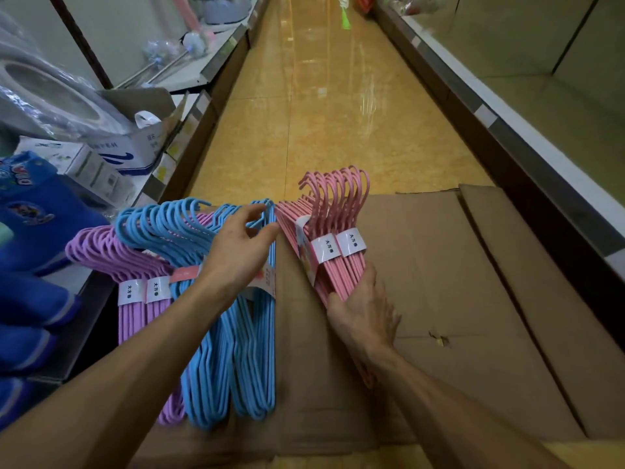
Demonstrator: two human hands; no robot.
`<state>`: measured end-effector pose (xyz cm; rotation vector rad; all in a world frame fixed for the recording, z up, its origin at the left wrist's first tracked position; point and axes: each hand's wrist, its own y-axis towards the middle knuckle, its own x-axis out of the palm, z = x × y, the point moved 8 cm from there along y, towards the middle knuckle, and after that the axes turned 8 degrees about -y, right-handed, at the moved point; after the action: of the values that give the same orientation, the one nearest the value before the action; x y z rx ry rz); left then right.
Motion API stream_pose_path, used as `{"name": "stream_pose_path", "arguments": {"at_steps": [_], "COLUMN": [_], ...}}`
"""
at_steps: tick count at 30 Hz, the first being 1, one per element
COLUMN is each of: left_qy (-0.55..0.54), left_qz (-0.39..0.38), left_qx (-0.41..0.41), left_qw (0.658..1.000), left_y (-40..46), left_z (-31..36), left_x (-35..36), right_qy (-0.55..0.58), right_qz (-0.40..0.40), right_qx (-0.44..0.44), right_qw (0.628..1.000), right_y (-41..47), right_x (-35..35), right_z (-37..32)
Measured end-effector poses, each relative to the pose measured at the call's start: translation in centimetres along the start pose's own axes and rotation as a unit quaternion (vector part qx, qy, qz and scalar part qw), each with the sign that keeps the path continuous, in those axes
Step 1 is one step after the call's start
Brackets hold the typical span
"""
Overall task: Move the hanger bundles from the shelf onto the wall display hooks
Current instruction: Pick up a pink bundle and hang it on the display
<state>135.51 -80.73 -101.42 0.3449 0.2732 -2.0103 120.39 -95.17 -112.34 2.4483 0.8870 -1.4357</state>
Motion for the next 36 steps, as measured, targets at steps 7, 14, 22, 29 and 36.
{"name": "stream_pose_path", "arguments": {"at_steps": [7,14,22,29,36], "left_qy": [-0.085,-0.314,-0.592,-0.636,-0.644], "left_qz": [0.022,0.061,0.011,0.057,0.113], "left_qx": [-0.127,-0.226,-0.184,-0.176,-0.102], "left_qw": [0.988,0.92,0.785,0.75,0.75], "left_y": [-0.2,-1.2,-2.4,-6.1,-9.3], "left_z": [1.1,9.1,20.4,27.7,42.8], "left_x": [-0.7,-2.9,-6.8,-11.9,-20.3], "right_qy": [0.027,0.143,0.148,0.059,0.044], "right_qz": [0.011,-0.021,-0.083,-0.079,-0.057], "right_qx": [-0.11,-0.198,-0.272,-0.33,-0.382], "right_qw": [0.994,0.969,0.947,0.939,0.921], "right_y": [-1.6,-4.6,-8.5,-11.7,-14.6], "right_x": [-8.3,-18.5,-28.1,-37.5,-51.9], "right_z": [-2.6,-7.6,-13.7,-19.6,-29.4]}}
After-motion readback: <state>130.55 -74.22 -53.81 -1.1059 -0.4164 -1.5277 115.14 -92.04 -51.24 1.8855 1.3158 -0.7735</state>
